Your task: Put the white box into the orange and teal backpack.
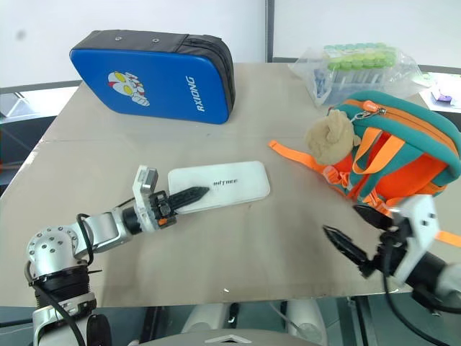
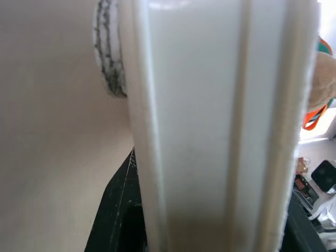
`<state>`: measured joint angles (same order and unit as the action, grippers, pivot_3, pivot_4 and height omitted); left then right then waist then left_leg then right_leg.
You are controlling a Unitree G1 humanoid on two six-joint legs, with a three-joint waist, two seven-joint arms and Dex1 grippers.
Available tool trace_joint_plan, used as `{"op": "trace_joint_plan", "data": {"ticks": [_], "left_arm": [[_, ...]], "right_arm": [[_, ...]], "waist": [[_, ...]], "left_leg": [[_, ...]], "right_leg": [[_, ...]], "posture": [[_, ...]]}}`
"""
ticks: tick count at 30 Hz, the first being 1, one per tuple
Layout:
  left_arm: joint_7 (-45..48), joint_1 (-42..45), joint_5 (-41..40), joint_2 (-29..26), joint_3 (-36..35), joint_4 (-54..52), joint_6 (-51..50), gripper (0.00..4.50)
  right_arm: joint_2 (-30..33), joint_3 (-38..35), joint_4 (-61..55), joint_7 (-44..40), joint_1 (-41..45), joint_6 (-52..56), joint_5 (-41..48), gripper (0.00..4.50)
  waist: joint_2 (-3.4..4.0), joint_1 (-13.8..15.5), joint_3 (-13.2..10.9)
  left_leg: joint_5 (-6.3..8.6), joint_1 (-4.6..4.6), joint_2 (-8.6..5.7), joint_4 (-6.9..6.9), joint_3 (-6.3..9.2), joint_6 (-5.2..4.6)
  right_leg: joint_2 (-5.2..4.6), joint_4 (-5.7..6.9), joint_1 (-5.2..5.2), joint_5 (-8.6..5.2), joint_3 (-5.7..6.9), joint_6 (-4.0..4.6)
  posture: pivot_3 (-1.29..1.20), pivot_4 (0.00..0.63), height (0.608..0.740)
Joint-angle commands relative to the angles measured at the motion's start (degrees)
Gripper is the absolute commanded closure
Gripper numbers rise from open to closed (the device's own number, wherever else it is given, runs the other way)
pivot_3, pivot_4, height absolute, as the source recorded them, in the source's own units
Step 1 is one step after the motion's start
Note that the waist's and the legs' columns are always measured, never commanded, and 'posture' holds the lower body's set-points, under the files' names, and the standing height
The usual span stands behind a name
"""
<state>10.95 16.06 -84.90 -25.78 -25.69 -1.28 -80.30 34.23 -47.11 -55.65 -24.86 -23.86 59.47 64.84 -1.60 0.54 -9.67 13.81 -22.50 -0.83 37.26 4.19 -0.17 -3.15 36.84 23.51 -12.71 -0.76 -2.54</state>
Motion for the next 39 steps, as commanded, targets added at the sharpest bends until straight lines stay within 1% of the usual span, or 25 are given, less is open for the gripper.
{"op": "trace_joint_plan", "data": {"ticks": [1, 2, 4, 6, 8, 10, 13, 14, 15, 16, 17, 18, 19, 20, 21, 25, 27, 30, 31, 35, 37, 39], "left_arm": [[5.28, 2.47, 1.32, -1.35, 1.89, -1.30, 3.21, 3.40], [6.21, 3.09, 1.92, -1.65, 2.27, -1.28, 3.90, 3.40], [7.57, 4.47, 2.02, -2.23, 2.65, -1.50, 4.81, 3.40], [10.03, 4.62, 3.30, -3.20, 3.33, -2.20, 5.83, 3.40], [11.54, 4.66, 4.33, -3.67, 3.74, -2.41, 6.72, 3.40], [11.78, 4.69, 5.09, -3.59, 3.48, -3.10, 8.31, 3.40], [11.61, 4.11, 6.13, -3.30, 3.29, -4.68, 10.40, 3.40], [11.21, 3.91, 6.11, -3.09, 3.16, -5.10, 10.92, 3.40], [10.65, 3.66, 5.95, -2.85, 2.99, -5.61, 11.39, 3.40], [10.31, 3.45, 5.83, -2.71, 2.92, -5.98, 11.76, 3.40], [9.69, 2.80, 5.81, -2.27, 2.52, -6.65, 12.62, 3.40], [9.23, 1.97, 6.46, -1.95, 2.27, -7.38, 13.66, 3.40], [9.26, 1.12, 7.53, -1.90, 2.26, -8.16, 14.82, 3.40], [9.32, 0.40, 8.39, -1.86, 2.24, -8.90, 15.99, 3.40], [8.87, 0.12, 8.77, -1.50, 1.83, -9.41, 17.26, 3.40], [6.98, 1.15, 10.97, -0.17, 0.46, -11.48, 23.23, 3.40], [6.65, 1.75, 13.34, -0.35, 0.42, -12.15, 26.29, 3.40], [7.59, 3.98, 15.46, -0.75, -0.55, -14.13, 31.48, 3.40], [7.67, 4.23, 15.43, -1.67, -0.73, -14.37, 31.43, 3.40], [9.92, 2.54, 14.76, -7.50, -2.52, -14.83, 30.00, 3.40], [12.64, 1.41, 14.95, -11.96, -5.84, -16.14, 31.08, 3.40], [14.71, 0.71, 13.05, -14.93, -7.95, -16.88, 30.98, 3.40]], "right_arm": [[3.08, -0.10, 2.01, 11.04, 3.04, -0.41, -0.18, 0.00], [3.70, 1.61, 3.32, 13.52, 5.08, -0.56, -1.40, 0.00], [4.23, 7.95, 7.03, 17.64, 13.07, -1.44, -3.94, 0.00], [4.01, 14.80, 11.14, 19.66, 21.41, -2.42, -7.42, 0.00], [3.41, 19.14, 14.24, 20.86, 26.81, -3.06, -9.95, 0.00], [1.89, 25.36, 18.46, 21.35, 32.90, -6.60, -15.88, 0.00], [2.18, 30.90, 21.75, 20.10, 35.60, -10.60, -23.40, 0.79], [2.62, 31.88, 22.33, 19.38, 35.68, -11.81, -25.31, 1.25], [2.64, 32.35, 22.78, 18.41, 35.84, -13.06, -26.45, 1.84], [2.53, 32.65, 23.11, 17.66, 35.93, -14.00, -27.28, 2.25], [2.42, 33.37, 23.71, 16.19, 36.64, -15.50, -28.11, 2.87], [2.44, 34.26, 24.33, 14.49, 37.45, -16.76, -28.74, 3.15], [2.34, 35.31, 24.98, 12.75, 38.38, -18.18, -29.42, 3.62], [2.15, 36.38, 25.48, 10.93, 39.34, -19.45, -29.90, 4.20], [1.75, 37.34, 25.83, 9.23, 40.44, -20.03, -29.71, 4.36], [-0.24, 40.64, 26.78, 1.24, 45.31, -21.84, -27.01, 4.36], [-1.67, 41.77, 26.88, -1.97, 48.07, -21.03, -24.35, 4.36], [-3.27, 44.47, 26.46, -9.22, 53.37, -18.67, -17.89, 4.36], [-3.68, 44.82, 26.45, -10.73, 54.60, -17.93, -16.16, 4.36], [-3.47, 46.02, 26.30, -16.04, 57.20, -15.76, -11.50, 4.36], [-2.28, 47.20, 25.82, -20.74, 57.86, -14.83, -9.47, 4.36], [-2.00, 46.77, 26.32, -21.83, 58.21, -13.82, -7.64, 4.36]], "waist": [[-0.02, -0.17, 0.01], [-0.05, -0.28, 0.02], [-0.10, -0.61, 0.02], [-0.07, -0.88, 0.01], [-0.06, -1.09, 0.01], [-0.06, -1.19, 0.01], [-0.06, -1.14, 0.01], [-0.06, -1.06, 0.01], [-0.06, -1.01, 0.00], [-0.05, -1.00, 0.00], [-0.05, -1.01, 0.00], [-0.05, -1.07, 0.00], [-0.05, -1.31, 0.00], [-0.04, -1.35, -0.01], [-0.06, -1.52, -0.02], [-0.04, -1.44, -0.05], [-0.04, -1.41, -0.04], [-0.03, -1.47, -0.09], [-0.04, -1.43, -0.08], [-0.03, -1.49, -0.10], [-0.05, -1.66, -0.14], [-0.05, -1.58, -0.16]], "left_leg": [[0.00, 0.04, 0.01, 0.02, -0.06, 0.00], [0.00, 0.05, 0.01, 0.02, -0.13, -0.01], [-0.01, 0.10, 0.05, 0.02, -0.38, 0.00], [-0.01, 0.10, 0.08, 0.02, -0.46, -0.01], [-0.01, 0.10, 0.06, -0.04, -0.49, 0.00], [-0.01, 0.00, 0.07, -0.11, -0.47, 0.00], [0.00, -0.18, 0.05, -0.14, -0.46, 0.01], [0.00, -0.22, 0.05, -0.14, -0.47, 0.02], [0.00, -0.29, 0.04, -0.15, -0.47, 0.02], [0.01, -0.30, 0.05, -0.15, -0.47, 0.02], [0.01, -0.30, 0.05, -0.15, -0.50, 0.01], [0.03, -0.30, 0.05, -0.14, -0.52, -0.02], [0.04, -0.29, 0.05, -0.13, -0.54, -0.04], [0.06, -0.20, 0.06, -0.12, -0.56, -0.07], [0.06, -0.19, 0.05, -0.12, -0.57, -0.08], [0.06, -0.12, 0.09, -0.10, -0.58, -0.09], [0.05, -0.09, 0.17, -0.08, -0.54, -0.08], [0.05, -0.08, 0.19, -0.07, -0.54, -0.08], [0.05, -0.10, 0.18, -0.08, -0.57, -0.08], [0.06, -0.16, 0.16, -0.12, -0.54, -0.08], [0.07, -0.23, 0.16, -0.17, -0.52, -0.07], [0.07, -0.33, 0.17, -0.29, -0.49, -0.07]], "right_leg": [[0.01, 0.00, -0.01, -0.04, -0.02, -0.08], [0.02, 0.00, -0.01, -0.03, -0.04, -0.08], [0.06, 0.00, -0.01, -0.02, -0.05, -0.06], [0.06, -0.01, 0.01, 0.03, -0.09, -0.01], [0.08, -0.01, 0.03, 0.15, -0.12, 0.18], [0.10, -0.04, 0.11, 0.14, -0.11, 0.19], [0.12, -0.10, 0.23, 0.23, -0.14, -0.14], [0.09, -0.12, 0.23, 0.21, -0.12, -0.18], [0.05, -0.17, 0.26, 0.19, -0.11, -0.22], [0.00, -0.17, 0.26, 0.16, -0.13, -0.26], [-0.03, -0.18, 0.26, 0.16, -0.16, -0.28], [-0.05, -0.18, 0.26, 0.16, -0.18, -0.28], [-0.05, -0.19, 0.25, 0.16, -0.20, -0.29], [-0.05, -0.20, 0.25, 0.16, -0.33, -0.29], [-0.04, -0.19, 0.25, 0.16, -0.34, -0.29], [0.12, -0.09, 0.25, 0.15, -0.20, -0.02], [0.22, -0.06, 0.24, 0.21, -0.17, 0.07], [0.26, -0.06, 0.22, 0.23, -0.17, 0.06], [0.26, -0.09, 0.23, 0.35, -0.19, -0.13], [0.21, -0.15, 0.26, 0.34, -0.22, -0.17], [0.19, -0.17, 0.35, 0.32, -0.22, -0.19], [0.17, -0.19, 0.53, 0.32, -0.22, -0.19]], "posture": [[0.00, 0.150, 0.740], [0.00, 0.150, 0.740], [0.00, 0.150, 0.740], [0.00, 0.150, 0.740], [0.00, 0.150, 0.740], [0.00, 0.150, 0.740], [0.00, 0.150, 0.740], [0.00, 0.150, 0.740], [0.00, 0.150, 0.740], [0.00, 0.150, 0.740], [0.00, 0.150, 0.740], [0.00, 0.150, 0.740], [0.00, 0.150, 0.740], [0.00, 0.150, 0.740], [0.00, 0.150, 0.740], [0.00, 0.150, 0.740], [0.00, 0.150, 0.740], [0.00, 0.150, 0.740], [0.00, 0.150, 0.740], [0.00, 0.150, 0.740], [0.00, 0.150, 0.740], [0.00, 0.150, 0.740]]}}
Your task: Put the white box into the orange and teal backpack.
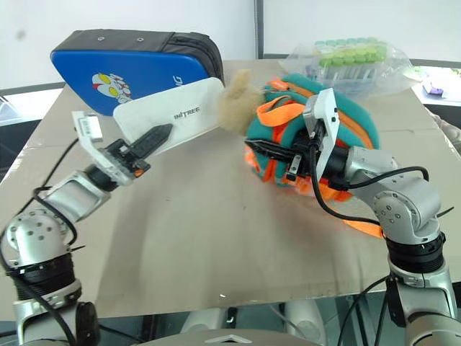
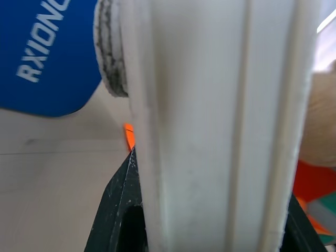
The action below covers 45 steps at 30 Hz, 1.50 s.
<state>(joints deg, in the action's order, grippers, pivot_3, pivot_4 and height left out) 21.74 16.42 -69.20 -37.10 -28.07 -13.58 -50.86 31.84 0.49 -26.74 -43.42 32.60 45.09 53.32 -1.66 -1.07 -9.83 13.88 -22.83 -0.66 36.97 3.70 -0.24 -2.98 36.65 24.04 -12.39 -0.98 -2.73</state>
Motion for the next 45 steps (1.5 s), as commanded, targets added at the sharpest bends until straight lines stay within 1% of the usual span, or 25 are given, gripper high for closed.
{"op": "trace_joint_plan", "data": {"ticks": [1, 6, 8, 11, 13, 14, 16, 17, 20, 25, 26, 28, 31, 33, 34, 35, 37, 39, 41, 42, 43, 44, 45], "left_arm": [[5.51, -0.02, -3.28, -4.71, -6.00, -4.94, 1.40, 3.40], [13.37, -2.17, -6.68, -9.24, -9.81, -8.10, 1.06, 3.40], [19.00, -3.77, -5.77, -12.06, -10.36, -9.88, 1.51, 3.40], [23.08, -3.87, -2.95, -14.02, -8.74, -10.10, 3.53, 3.40], [26.53, -3.55, 0.38, -14.86, -6.15, -10.38, 5.63, 3.40], [30.02, -3.76, 4.75, -15.46, -3.63, -10.29, 8.88, 3.40], [34.61, -4.15, 10.35, -16.02, -0.83, -9.69, 13.33, 3.40], [37.73, -3.72, 13.92, -16.72, 1.87, -9.29, 16.40, 3.40], [47.25, -0.34, 22.12, -18.67, 8.99, -6.77, 24.84, 3.40], [53.95, 7.67, 24.31, -18.32, 14.79, -2.30, 27.55, 3.40], [55.07, 9.13, 25.27, -18.03, 16.35, -1.67, 28.10, 3.40], [55.20, 11.81, 27.01, -16.79, 18.84, -0.70, 28.63, 3.40], [54.34, 19.25, 31.09, -13.18, 27.64, -1.34, 26.40, 3.40], [50.39, 24.86, 36.67, -9.92, 34.50, -0.84, 22.89, 3.40], [46.61, 28.51, 43.07, -7.93, 39.50, -0.10, 21.30, 3.40], [44.47, 31.20, 47.41, -5.50, 43.40, 0.77, 20.78, 3.40], [42.39, 34.55, 49.36, -0.81, 47.44, 1.82, 17.52, 3.40], [40.29, 36.37, 53.25, 3.01, 51.15, 3.62, 17.12, 3.40], [40.53, 37.12, 57.49, 4.03, 54.45, 6.03, 18.92, 3.40], [40.81, 36.89, 57.09, 4.34, 53.94, 6.40, 18.02, 2.91], [40.69, 36.74, 55.30, 4.88, 52.00, 6.38, 15.62, 2.32], [40.43, 36.42, 54.27, 4.73, 49.91, 6.37, 15.08, 2.32], [39.78, 36.05, 53.00, 4.50, 47.20, 6.57, 14.06, 1.85]], "right_arm": [[0.97, -0.79, -2.29, -3.98, 1.85, 0.78, 3.80, 4.36], [5.03, -1.03, -0.06, -9.88, 1.08, 0.92, 2.88, 4.36], [7.19, -1.26, 1.39, -13.26, 1.02, 0.34, 1.91, 4.36], [9.85, -1.72, 2.39, -17.65, 0.97, -0.04, 1.91, 4.36], [11.15, -2.40, 2.84, -20.58, 0.50, -0.29, 2.60, 4.36], [12.20, -2.91, 2.91, -22.62, 0.06, -0.12, 3.39, 4.36], [13.18, -3.36, 2.87, -24.79, -0.35, 0.14, 4.15, 4.36], [13.64, -3.75, 2.53, -26.01, -0.85, -0.74, 3.81, 4.36], [13.21, -5.54, 2.25, -26.21, -1.71, -2.50, 3.58, 4.36], [11.28, -5.13, 4.11, -22.87, -1.28, -3.48, 1.05, 4.36], [11.15, -4.87, 3.95, -22.77, -1.34, -3.72, 0.65, 4.36], [10.75, -4.72, 3.33, -22.60, -1.42, -3.85, 0.47, 4.36], [9.72, -4.21, 1.38, -21.90, -1.38, -4.42, 0.35, 4.36], [9.03, -4.02, 0.43, -21.17, -1.23, -4.53, 0.37, 4.36], [8.53, -3.88, 0.15, -20.56, -1.08, -4.50, 0.30, 4.36], [8.11, -3.64, -0.14, -20.00, -1.11, -4.62, -0.02, 4.36], [7.17, -2.86, -0.97, -18.55, -1.32, -4.98, -1.21, 4.36], [5.93, -2.23, -2.30, -16.35, -2.09, -5.18, -2.17, 4.36], [4.73, -2.14, -3.42, -13.70, -2.90, -5.41, -2.93, 4.36], [4.36, -2.18, -3.93, -12.46, -3.35, -5.25, -3.14, 4.45], [4.28, -2.24, -4.52, -10.87, -4.05, -5.18, -4.00, 4.50], [4.22, -2.25, -4.77, -9.49, -4.71, -5.49, -5.29, 4.50], [4.21, -2.31, -4.76, -8.27, -5.29, -5.75, -6.39, 4.50]], "waist": [[0.00, 0.10, -0.02], [0.04, 0.58, -0.09], [0.01, 0.40, -0.13], [0.04, 0.43, -0.15], [0.05, 0.39, -0.16], [0.05, 0.42, -0.15], [0.06, 0.52, -0.16], [0.05, 0.50, -0.16], [0.04, 0.73, -0.16], [0.05, 0.70, -0.17], [0.05, 0.71, -0.17], [0.07, 0.55, -0.18], [0.06, 0.67, -0.20], [0.05, 0.73, -0.21], [0.04, 0.84, -0.22], [0.04, 0.98, -0.22], [0.05, 0.88, -0.23], [0.06, 0.33, -0.24], [0.07, 0.04, -0.24], [0.10, 0.01, -0.22], [0.12, 0.04, -0.22], [0.12, 0.16, -0.22], [0.12, 0.23, -0.22]], "left_leg": [[0.00, -0.02, 0.01, -0.01, 0.00, 0.00], [0.00, -0.04, 0.04, 0.03, -0.05, 0.00], [0.00, -0.04, 0.05, 0.08, -0.11, 0.00], [0.00, 0.03, 0.05, 0.09, -0.13, -0.01], [0.00, 0.06, 0.04, 0.09, -0.14, -0.01], [0.00, 0.07, 0.05, 0.09, -0.13, -0.01], [0.00, 0.06, 0.01, 0.09, -0.11, 0.00], [0.00, 0.06, 0.00, 0.08, -0.13, 0.00], [0.00, 0.05, -0.01, 0.08, -0.14, 0.00], [0.00, 0.03, -0.02, 0.12, -0.12, -0.01], [0.00, 0.03, -0.02, 0.13, -0.13, -0.01], [0.00, 0.01, -0.02, 0.13, -0.11, -0.01], [0.00, -0.02, -0.02, 0.16, -0.04, -0.01], [0.00, -0.05, -0.05, 0.22, 0.00, -0.01], [0.00, -0.06, -0.06, 0.23, 0.00, -0.01], [0.00, -0.06, -0.08, 0.28, 0.05, -0.01], [0.00, -0.04, -0.14, 0.34, 0.02, -0.02], [0.00, -0.04, -0.14, 0.36, 0.00, -0.02], [0.00, -0.02, -0.12, 0.34, -0.02, -0.02], [0.00, 0.03, -0.10, 0.32, -0.01, -0.02], [0.00, 0.09, -0.07, 0.24, 0.01, -0.02], [0.00, 0.11, -0.06, 0.24, 0.03, -0.02], [0.00, 0.10, -0.06, 0.24, 0.07, -0.02]], "right_leg": [[0.00, 0.00, 0.01, 0.00, 0.04, 0.00], [-0.10, -0.03, -0.07, -0.01, 0.13, -0.01], [-0.08, -0.09, -0.10, -0.03, 0.11, 0.01], [-0.06, -0.08, -0.14, -0.14, 0.10, 0.21], [-0.01, -0.03, -0.14, -0.14, 0.10, 0.21], [0.02, -0.02, -0.14, -0.14, 0.10, 0.21], [0.05, -0.02, -0.16, -0.13, 0.13, 0.20], [0.04, -0.03, -0.16, -0.14, 0.10, 0.21], [0.04, -0.10, -0.20, -0.13, 0.09, 0.19], [0.03, -0.14, -0.24, -0.11, 0.11, 0.15], [0.02, -0.13, -0.24, -0.02, 0.11, -0.01], [0.03, -0.14, -0.24, -0.01, 0.14, -0.02], [0.04, -0.14, -0.24, -0.01, 0.19, -0.04], [0.04, -0.10, -0.25, -0.01, 0.21, -0.05], [0.04, -0.10, -0.25, 0.00, 0.21, -0.06], [0.04, -0.06, -0.29, 0.01, 0.23, -0.08], [0.04, -0.08, -0.35, 0.06, 0.16, -0.20], [0.04, -0.07, -0.35, 0.05, 0.13, -0.22], [0.05, 0.01, -0.30, 0.05, 0.09, -0.23], [0.07, 0.07, -0.28, 0.04, 0.09, -0.23], [0.10, 0.11, -0.26, 0.04, 0.09, -0.22], [0.10, 0.14, -0.26, 0.03, 0.11, -0.21], [0.10, 0.14, -0.27, 0.03, 0.14, -0.21]], "posture": [[0.00, 0.150, 0.740], [0.00, 0.150, 0.740], [0.00, 0.150, 0.740], [0.00, 0.150, 0.740], [0.00, 0.150, 0.740], [0.00, 0.150, 0.740], [0.00, 0.150, 0.740], [0.00, 0.150, 0.740], [0.00, 0.150, 0.740], [0.00, 0.150, 0.740], [0.00, 0.150, 0.740], [0.00, 0.150, 0.740], [0.00, 0.150, 0.740], [0.00, 0.150, 0.740], [0.00, 0.150, 0.740], [0.00, 0.150, 0.740], [0.00, 0.150, 0.740], [0.00, 0.150, 0.740], [0.00, 0.150, 0.740], [0.00, 0.150, 0.740], [0.00, 0.150, 0.740], [0.00, 0.150, 0.740], [0.00, 0.150, 0.740]]}}
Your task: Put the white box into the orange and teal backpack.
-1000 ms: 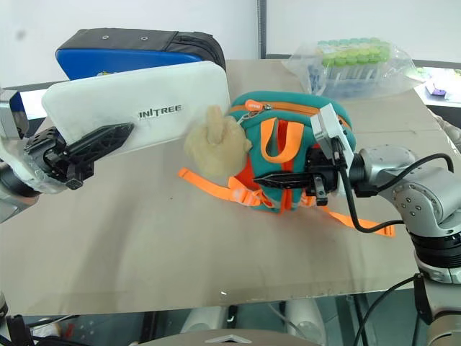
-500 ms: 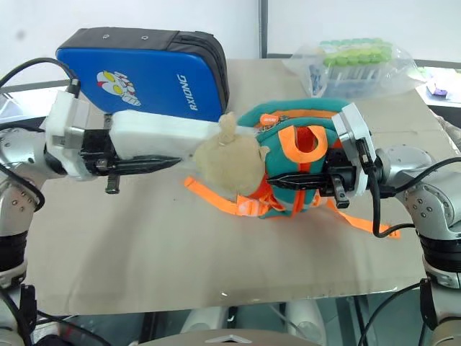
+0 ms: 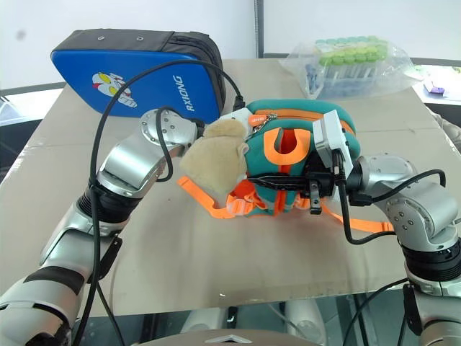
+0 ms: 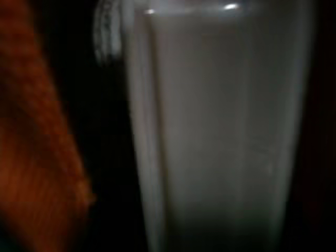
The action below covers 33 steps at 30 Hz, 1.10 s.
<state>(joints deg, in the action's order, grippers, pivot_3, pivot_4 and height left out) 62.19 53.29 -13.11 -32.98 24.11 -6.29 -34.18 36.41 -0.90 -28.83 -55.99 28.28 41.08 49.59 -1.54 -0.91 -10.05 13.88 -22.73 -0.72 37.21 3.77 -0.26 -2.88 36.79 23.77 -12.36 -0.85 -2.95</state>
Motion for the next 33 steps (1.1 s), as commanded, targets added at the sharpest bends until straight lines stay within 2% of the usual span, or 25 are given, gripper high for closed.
{"op": "trace_joint_plan", "data": {"ticks": [1, 4, 6, 9, 13, 15, 18, 21, 24, 27, 28, 30, 31, 32, 33], "left_arm": [[-0.98, -1.16, -4.31, -0.06, -7.47, -0.37, -3.80, 1.44], [2.94, -2.53, -13.99, -5.25, -17.91, 0.03, -13.41, 0.19], [5.30, -2.23, -22.50, -9.30, -25.17, 1.23, -23.76, 0.19], [10.22, -4.64, -32.56, -16.99, -31.49, 0.75, -36.04, 0.19], [6.90, -8.40, -41.37, -18.70, -38.05, -1.01, -48.68, 0.19], [1.73, -9.21, -43.18, -15.58, -39.63, -2.78, -53.24, 0.19], [-7.89, -8.82, -50.07, -6.47, -42.61, -4.67, -57.91, 0.19], [-18.55, -8.11, -49.05, 2.26, -42.18, -6.72, -58.32, 0.19], [-25.37, -7.07, -49.69, 7.99, -42.77, -5.94, -58.32, 0.19], [-29.03, -5.78, -51.34, 11.38, -45.25, -3.57, -58.32, 0.95], [-29.39, -5.40, -52.54, 11.54, -46.08, -2.81, -58.32, 1.39], [-30.51, -4.89, -54.42, 11.38, -47.37, -1.73, -58.32, 2.32], [-30.91, -4.77, -55.43, 10.87, -48.11, -1.26, -58.32, 2.52], [-30.53, -4.90, -56.53, 9.67, -49.02, -1.11, -58.32, 3.04], [-29.99, -5.17, -57.29, 8.22, -49.88, -0.96, -58.30, 3.28]], "right_arm": [[-0.23, -0.86, -2.47, 4.80, -1.31, -2.00, -3.41, 4.50], [0.09, 0.49, 0.80, 6.91, -1.30, -2.42, -7.87, 4.50], [-0.16, 1.91, 3.71, 7.44, -0.97, -3.78, -11.37, 4.50], [-0.87, 4.35, 7.04, 7.16, -0.17, -6.24, -15.43, 4.50], [-2.39, 6.18, 8.74, 7.08, 1.16, -8.01, -18.02, 4.50], [-3.18, 6.51, 8.85, 7.17, 1.59, -8.12, -18.53, 4.50], [-3.92, 7.14, 8.15, 7.68, 1.81, -7.66, -19.05, 4.50], [-4.03, 7.07, 7.01, 8.18, 1.69, -6.61, -19.05, 4.50], [-3.80, 7.06, 6.43, 8.42, 1.38, -6.12, -19.41, 4.50], [-3.80, 6.25, 5.43, 9.42, 0.69, -5.26, -19.16, 4.50], [-3.89, 5.83, 5.32, 9.88, 0.48, -5.19, -19.05, 4.50], [-4.26, 4.71, 5.29, 10.67, 0.23, -4.77, -18.33, 4.50], [-4.63, 3.65, 5.31, 11.24, 0.17, -4.33, -17.35, 4.50], [-5.57, 1.45, 5.22, 12.20, 0.20, -3.34, -14.84, 4.50], [-6.95, -1.60, 5.11, 13.53, 0.59, -1.63, -10.59, 4.50]], "waist": [[0.00, 0.05, 0.00], [0.01, -0.58, -0.02], [-0.01, -1.19, -0.03], [0.01, -1.66, -0.04], [0.00, -1.12, -0.04], [-0.01, -0.87, -0.04], [-0.04, -0.63, -0.02], [-0.06, -0.46, -0.02], [-0.05, -0.61, -0.02], [-0.05, -0.66, -0.02], [-0.05, -0.66, -0.02], [-0.05, -0.65, -0.02], [-0.05, -0.56, -0.02], [-0.05, -0.48, -0.02], [-0.05, -0.48, -0.02]], "left_leg": [[0.00, -0.02, 0.00, 0.03, 0.02, 0.00], [0.00, -0.02, 0.01, 0.11, -0.11, 0.00], [0.00, -0.02, 0.01, 0.12, -0.10, 0.00], [0.00, 0.01, 0.04, 0.10, -0.07, 0.00], [0.00, 0.03, 0.05, 0.09, -0.02, 0.00], [0.00, 0.02, 0.07, 0.14, 0.02, 0.00], [0.00, 0.02, 0.07, 0.23, 0.03, 0.00], [-0.01, 0.08, 0.05, 0.25, 0.04, 0.01], [-0.02, 0.15, 0.00, 0.21, 0.06, 0.02], [-0.02, 0.18, 0.00, 0.17, 0.10, 0.04], [-0.03, 0.17, 0.00, 0.16, 0.10, 0.04], [-0.03, 0.17, -0.01, 0.16, 0.09, 0.04], [-0.03, 0.17, -0.04, 0.16, 0.09, 0.04], [-0.03, 0.16, -0.05, 0.16, 0.10, 0.04], [-0.03, 0.16, -0.06, 0.16, 0.09, 0.04]], "right_leg": [[0.00, 0.00, 0.00, 0.00, 0.03, 0.00], [-0.01, -0.01, 0.01, 0.00, -0.09, -0.02], [0.00, -0.01, 0.02, 0.00, -0.09, -0.03], [0.03, 0.01, 0.02, -0.13, -0.06, -0.22], [0.00, 0.01, -0.03, -0.13, -0.02, -0.22], [-0.05, 0.00, -0.09, -0.12, 0.02, -0.22], [-0.10, 0.01, -0.13, -0.08, 0.01, -0.19], [-0.11, 0.05, -0.15, 0.04, -0.03, -0.06], [-0.06, 0.09, -0.14, 0.06, -0.09, -0.05], [-0.05, 0.09, -0.12, 0.06, -0.13, -0.04], [-0.05, 0.09, -0.11, 0.06, -0.14, -0.03], [-0.06, 0.08, -0.11, 0.06, -0.18, -0.04], [-0.08, 0.07, -0.11, 0.06, -0.19, -0.04], [-0.10, 0.05, -0.11, 0.06, -0.19, -0.04], [-0.11, 0.05, -0.11, 0.06, -0.20, -0.04]], "posture": [[0.00, 0.150, 0.740], [0.00, 0.150, 0.740], [0.00, 0.150, 0.740], [0.00, 0.150, 0.740], [0.00, 0.150, 0.740], [0.00, 0.150, 0.740], [0.00, 0.150, 0.740], [0.00, 0.150, 0.740], [0.00, 0.150, 0.740], [0.00, 0.150, 0.740], [0.00, 0.150, 0.740], [0.00, 0.150, 0.740], [0.00, 0.150, 0.740], [0.00, 0.150, 0.740], [0.00, 0.150, 0.740]]}}
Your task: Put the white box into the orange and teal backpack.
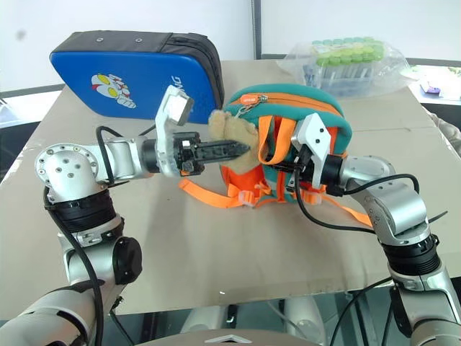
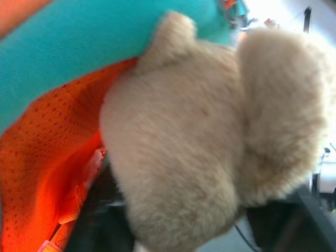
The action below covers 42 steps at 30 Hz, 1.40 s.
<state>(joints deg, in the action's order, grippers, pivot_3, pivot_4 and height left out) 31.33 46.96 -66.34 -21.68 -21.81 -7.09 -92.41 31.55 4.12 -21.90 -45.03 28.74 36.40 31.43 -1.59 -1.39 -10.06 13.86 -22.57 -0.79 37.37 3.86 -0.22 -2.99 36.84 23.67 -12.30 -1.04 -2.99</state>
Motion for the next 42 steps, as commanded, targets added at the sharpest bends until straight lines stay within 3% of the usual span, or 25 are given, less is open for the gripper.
{"op": "trace_joint_plan", "data": {"ticks": [1, 8, 12, 16, 21, 24, 28, 29, 31, 35, 38, 39, 42], "left_arm": [[1.03, 0.92, -4.84, -4.37, -4.71, 0.48, -0.07, 3.39], [-0.29, -4.58, -6.79, -11.60, -9.94, 6.78, 0.82, 3.44], [-6.20, -20.40, -0.23, -9.83, -9.24, 5.56, 4.18, 3.44], [-10.33, -28.30, 7.33, -7.81, -3.76, 4.75, 11.16, 3.44], [-9.72, -27.02, 10.88, -2.73, 0.92, -0.10, 23.74, 3.45], [-4.96, -25.70, 13.36, -4.43, 2.46, -2.58, 31.12, 3.47], [2.86, -26.77, 23.07, -9.94, 8.11, -4.08, 44.05, 3.47], [4.18, -26.75, 24.42, -10.80, 8.65, -3.88, 46.36, 3.47], [9.17, -27.51, 25.85, -12.80, 9.27, -3.88, 50.75, 3.47], [16.83, -33.64, 32.43, -17.55, 11.46, -6.68, 61.65, 1.62], [17.26, -39.56, 31.19, -18.49, 9.22, -12.40, 62.08, 0.27], [17.12, -41.61, 30.96, -18.72, 8.45, -14.05, 62.08, 0.05], [16.91, -47.96, 31.96, -19.44, 6.47, -17.10, 62.99, 0.05]], "right_arm": [[-3.37, -9.46, -1.77, 3.94, 0.69, 4.73, 11.81, 4.50], [-8.64, -26.10, 5.15, 18.92, 7.17, 7.29, 29.95, 4.50], [-11.90, -29.63, 6.25, 28.78, 9.68, 4.46, 32.89, 4.50], [-11.57, -29.95, 6.28, 32.01, 10.37, 3.86, 33.84, 4.50], [-7.42, -22.26, 0.14, 27.91, 7.25, 6.04, 28.71, 4.50], [-1.15, -14.02, -4.66, 21.99, 3.50, 6.56, 21.35, 4.50], [6.57, -7.07, -4.83, 14.63, -1.30, 1.61, 10.19, 4.50], [6.46, -7.41, -4.70, 14.53, -2.38, 0.63, 9.45, 3.82], [8.17, -7.70, -6.09, 12.33, -5.11, -0.57, 8.12, 3.15], [13.96, -15.30, -10.46, 9.11, -11.98, 3.40, 12.64, 1.36], [17.83, -24.52, -14.31, 7.19, -19.18, 6.17, 17.51, 0.04], [18.98, -27.03, -15.21, 5.87, -22.07, 6.35, 17.83, 0.00], [21.33, -31.30, -16.40, 1.03, -31.39, 3.65, 13.87, 0.00]], "waist": [[0.00, -0.05, 0.00], [0.06, -0.42, -0.02], [0.10, -0.88, 0.00], [0.03, -0.02, 0.02], [0.09, 1.33, 0.05], [0.07, 1.25, 0.05], [0.08, 0.73, 0.06], [0.08, 0.62, 0.06], [0.08, 0.55, 0.06], [0.08, 0.69, 0.06], [0.09, 1.04, 0.05], [0.09, 1.11, 0.05], [0.08, 1.35, 0.06]], "left_leg": [[0.00, 0.00, 0.00, 0.00, 0.00, 0.00], [0.01, -0.01, 0.00, -0.07, 0.02, -0.02], [0.00, 0.03, 0.06, -0.23, -0.10, 0.00], [-0.11, -0.31, 0.08, -0.25, -0.16, 0.19], [0.01, -0.27, -0.02, -0.15, -0.29, -0.03], [0.01, -0.28, -0.04, -0.14, -0.40, -0.04], [0.01, -0.21, -0.01, -0.23, -0.41, -0.04], [0.01, -0.19, -0.01, -0.24, -0.45, -0.04], [0.01, -0.19, 0.00, -0.22, -0.51, -0.04], [0.01, -0.24, 0.07, -0.21, -0.49, -0.05], [0.06, -0.29, 0.15, -0.23, -0.40, -0.13], [0.11, -0.29, 0.18, -0.22, -0.35, -0.20], [0.15, -0.25, 0.22, -0.21, -0.37, -0.27]], "right_leg": [[0.00, -0.01, 0.00, 0.00, -0.01, 0.00], [0.01, -0.01, 0.06, 0.00, -0.04, 0.01], [-0.07, -0.01, 0.14, 0.00, -0.20, 0.01], [-0.14, 0.01, 0.48, 0.00, -0.20, 0.01], [-0.24, -0.07, 0.33, 0.01, -0.21, 0.01], [-0.19, -0.08, 0.33, 0.01, -0.21, 0.02], [-0.03, -0.07, 0.32, -0.01, -0.13, 0.04], [-0.02, -0.07, 0.32, -0.01, -0.14, 0.04], [-0.03, -0.08, 0.32, -0.01, -0.20, 0.03], [-0.09, -0.15, 0.31, -0.01, -0.21, 0.02], [-0.17, -0.25, 0.31, -0.01, -0.22, 0.01], [-0.18, -0.32, 0.27, -0.01, -0.20, 0.00], [-0.15, -0.42, 0.15, -0.02, -0.15, -0.01]], "posture": [[0.00, 0.150, 0.740], [0.00, 0.150, 0.740], [0.00, 0.150, 0.740], [0.00, 0.150, 0.740], [0.00, 0.150, 0.740], [0.00, 0.150, 0.740], [0.00, 0.150, 0.740], [0.00, 0.150, 0.740], [0.00, 0.150, 0.740], [0.00, 0.150, 0.740], [0.00, 0.150, 0.740], [0.00, 0.150, 0.740], [0.00, 0.150, 0.740]]}}
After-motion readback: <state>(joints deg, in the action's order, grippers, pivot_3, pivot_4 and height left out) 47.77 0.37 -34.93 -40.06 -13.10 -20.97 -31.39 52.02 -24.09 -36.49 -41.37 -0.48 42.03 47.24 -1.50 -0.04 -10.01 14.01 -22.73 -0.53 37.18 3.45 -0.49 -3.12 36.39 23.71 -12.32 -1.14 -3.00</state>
